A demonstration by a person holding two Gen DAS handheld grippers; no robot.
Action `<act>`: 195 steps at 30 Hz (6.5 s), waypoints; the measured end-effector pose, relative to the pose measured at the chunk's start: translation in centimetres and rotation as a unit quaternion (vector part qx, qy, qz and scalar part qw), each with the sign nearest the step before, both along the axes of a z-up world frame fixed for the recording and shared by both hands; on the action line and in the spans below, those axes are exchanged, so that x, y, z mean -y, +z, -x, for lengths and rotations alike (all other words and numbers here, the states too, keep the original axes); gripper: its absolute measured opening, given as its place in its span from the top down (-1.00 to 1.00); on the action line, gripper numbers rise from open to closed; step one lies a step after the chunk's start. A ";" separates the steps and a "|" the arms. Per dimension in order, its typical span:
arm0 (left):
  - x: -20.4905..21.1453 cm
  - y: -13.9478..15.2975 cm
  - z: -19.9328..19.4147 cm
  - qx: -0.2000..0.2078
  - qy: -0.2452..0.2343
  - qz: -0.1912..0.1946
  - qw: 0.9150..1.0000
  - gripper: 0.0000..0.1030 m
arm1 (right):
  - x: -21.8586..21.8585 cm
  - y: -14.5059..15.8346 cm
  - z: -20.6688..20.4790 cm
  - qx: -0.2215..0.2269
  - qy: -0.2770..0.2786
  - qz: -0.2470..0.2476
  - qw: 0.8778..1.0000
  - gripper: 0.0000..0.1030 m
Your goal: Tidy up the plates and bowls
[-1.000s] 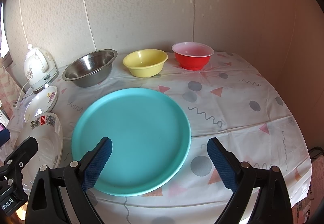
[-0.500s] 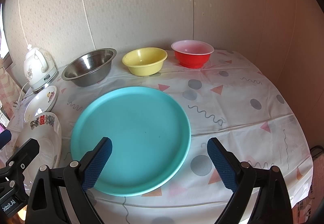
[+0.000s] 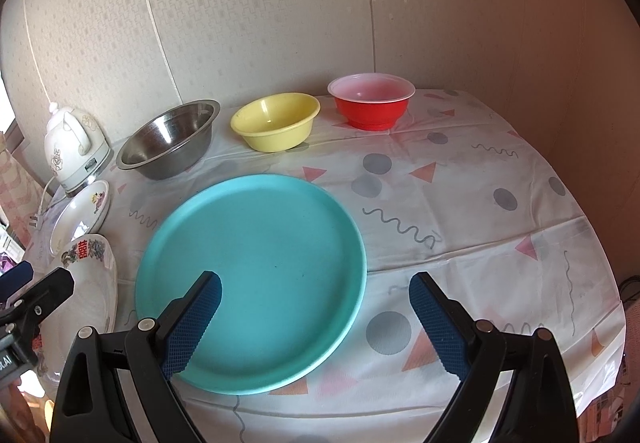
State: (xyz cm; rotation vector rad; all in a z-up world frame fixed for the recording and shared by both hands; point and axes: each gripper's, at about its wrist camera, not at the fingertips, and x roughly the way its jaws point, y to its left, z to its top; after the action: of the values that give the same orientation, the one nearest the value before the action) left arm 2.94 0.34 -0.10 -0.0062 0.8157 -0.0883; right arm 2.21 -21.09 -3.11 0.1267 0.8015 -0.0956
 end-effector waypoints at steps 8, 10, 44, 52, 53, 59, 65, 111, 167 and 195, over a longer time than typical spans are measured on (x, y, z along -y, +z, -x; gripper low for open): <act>0.3 0.3 -3.9 -0.039 -0.080 0.017 0.996 -0.24 | 2.1 -0.7 -0.7 -0.021 0.003 -0.038 0.999 -0.56; 0.7 -0.1 -5.1 -0.054 -0.098 0.021 0.994 -0.10 | 2.5 -1.0 -0.8 -0.028 0.001 -0.048 0.998 -0.39; 5.2 -6.5 -13.0 -0.175 -0.172 -0.033 0.969 0.48 | 3.9 -3.9 -3.3 -0.084 0.023 -0.047 0.995 0.63; 6.7 -6.4 -12.6 -0.173 -0.186 -0.012 0.967 0.62 | 6.5 -3.6 -3.5 -0.078 -0.010 -0.060 0.995 0.69; 7.2 -6.4 -12.6 -0.172 -0.186 -0.014 0.967 0.62 | 6.7 -3.6 -3.5 -0.077 -0.013 -0.057 0.995 0.69; 8.6 -6.7 -12.6 -0.168 -0.178 -0.018 0.969 0.62 | 7.1 -4.0 -4.1 -0.086 -0.022 -0.040 0.995 0.69; 8.9 -6.8 -11.9 -0.157 -0.163 -0.021 0.974 0.62 | 6.5 -4.2 -4.1 -0.090 -0.017 -0.008 0.996 0.67; 7.8 -6.3 -9.7 -0.125 -0.108 -0.021 0.986 0.62 | -0.4 1.3 -1.2 0.017 0.028 0.102 0.994 0.60; -17.4 -3.2 -8.2 -0.068 0.127 0.030 0.989 0.61 | -20.3 0.9 -8.5 0.012 0.251 0.177 0.952 0.46; -23.0 -5.5 -11.0 -0.073 0.160 0.066 0.982 0.52 | -23.9 -2.7 -17.5 -0.109 0.272 -0.018 0.956 0.46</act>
State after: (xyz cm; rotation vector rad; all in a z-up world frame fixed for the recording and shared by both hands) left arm 13.93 23.37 -5.58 -0.2705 0.9440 0.1635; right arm 19.67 2.82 -5.76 -0.0747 1.0333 0.4346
